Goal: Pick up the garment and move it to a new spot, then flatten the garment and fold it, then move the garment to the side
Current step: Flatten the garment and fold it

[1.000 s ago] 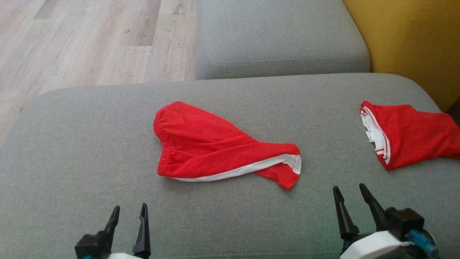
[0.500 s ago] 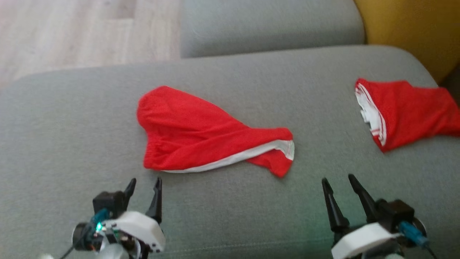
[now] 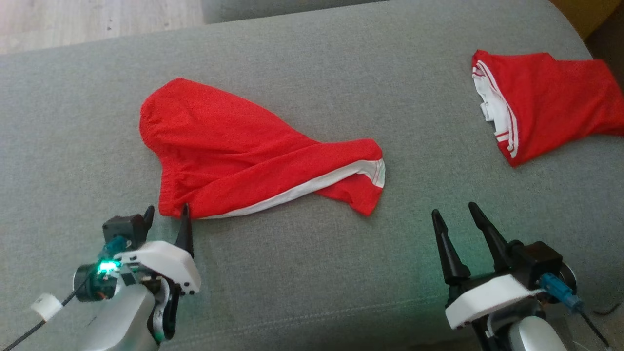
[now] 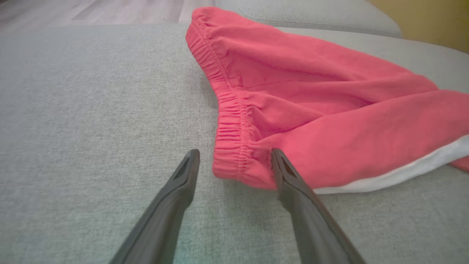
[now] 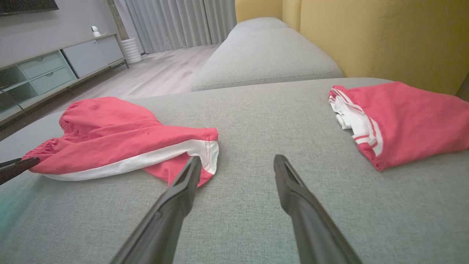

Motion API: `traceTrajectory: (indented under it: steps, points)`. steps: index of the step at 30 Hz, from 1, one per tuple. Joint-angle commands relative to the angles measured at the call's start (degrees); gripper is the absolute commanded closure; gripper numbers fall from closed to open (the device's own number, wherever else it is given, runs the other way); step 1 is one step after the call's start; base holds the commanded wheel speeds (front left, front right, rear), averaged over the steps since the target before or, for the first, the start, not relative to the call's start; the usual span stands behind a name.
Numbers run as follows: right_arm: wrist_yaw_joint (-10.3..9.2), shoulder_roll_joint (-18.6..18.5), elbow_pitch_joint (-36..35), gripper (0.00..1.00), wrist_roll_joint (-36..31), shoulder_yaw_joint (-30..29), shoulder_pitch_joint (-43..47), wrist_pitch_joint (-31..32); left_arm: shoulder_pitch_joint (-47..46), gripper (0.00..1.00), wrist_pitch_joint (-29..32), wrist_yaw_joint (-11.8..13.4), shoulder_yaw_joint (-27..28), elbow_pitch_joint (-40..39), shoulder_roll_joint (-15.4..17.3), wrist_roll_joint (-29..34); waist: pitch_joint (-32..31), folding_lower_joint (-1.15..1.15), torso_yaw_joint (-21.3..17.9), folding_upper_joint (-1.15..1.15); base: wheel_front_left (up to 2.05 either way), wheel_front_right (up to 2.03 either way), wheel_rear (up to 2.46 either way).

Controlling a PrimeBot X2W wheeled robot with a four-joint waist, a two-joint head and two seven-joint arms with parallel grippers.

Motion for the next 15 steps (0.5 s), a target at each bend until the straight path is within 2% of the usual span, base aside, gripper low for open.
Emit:
traceTrajectory:
  steps: [1,3,4,5,6,7,8,9,15]
  points:
    - [0.37,-0.28,-1.59,0.00,-0.24,1.45,-2.48,-0.59,-3.20,0.00,-0.65,-0.54,2.09,0.16,1.07,-0.15,0.67,-0.02,-0.61,0.00,0.00,0.00,0.00]
    - [0.37,-0.28,-1.44,0.00,-0.15,1.45,-2.76,-0.77,-4.04,0.00,-1.04,-1.33,1.90,1.33,0.85,-0.13,0.91,-0.02,-0.77,0.00,0.00,0.00,0.00]
    - [0.37,-0.28,-1.36,0.00,-0.13,1.40,-2.86,-0.85,-4.41,0.07,-1.23,-1.71,1.82,1.81,0.69,-0.16,0.98,-0.02,-0.80,0.00,0.00,0.00,0.00]
    - [0.37,-0.28,-1.36,0.00,-0.13,1.40,-2.86,-0.85,-4.41,0.07,-1.23,-1.71,1.82,1.81,0.69,-0.16,0.98,-0.02,-0.80,0.00,0.00,0.00,0.00]
    - [0.37,-0.28,-1.27,0.00,-0.10,1.33,-2.94,-0.93,-4.72,0.55,-1.34,-2.11,1.63,2.28,0.54,-0.13,1.01,-0.02,-0.83,0.00,0.00,0.00,0.00]
    - [0.37,-0.28,-1.16,0.00,-0.10,1.26,-2.98,-0.99,-4.98,0.78,-1.18,-2.50,1.35,2.81,0.38,-0.10,1.00,-0.02,-0.84,0.00,0.00,0.00,0.00]
    - [0.37,-0.28,-1.06,0.00,-0.09,1.18,-3.01,-1.06,-5.19,0.95,-1.02,-2.90,1.07,3.30,0.21,-0.09,0.99,-0.02,-0.84,0.00,0.00,0.00,0.00]
    - [0.37,-0.28,-0.98,0.00,-0.08,1.09,-3.03,-1.15,-5.38,1.00,-1.15,-3.15,0.91,3.72,0.08,-0.05,0.95,-0.02,-0.83,0.00,0.00,0.00,0.00]
    - [0.37,-0.28,-0.77,0.00,-0.10,0.71,-3.00,-1.47,-6.17,1.00,-5.56,-3.51,0.22,2.94,-0.59,1.41,0.52,-0.02,-0.51,0.00,0.00,0.00,0.00]
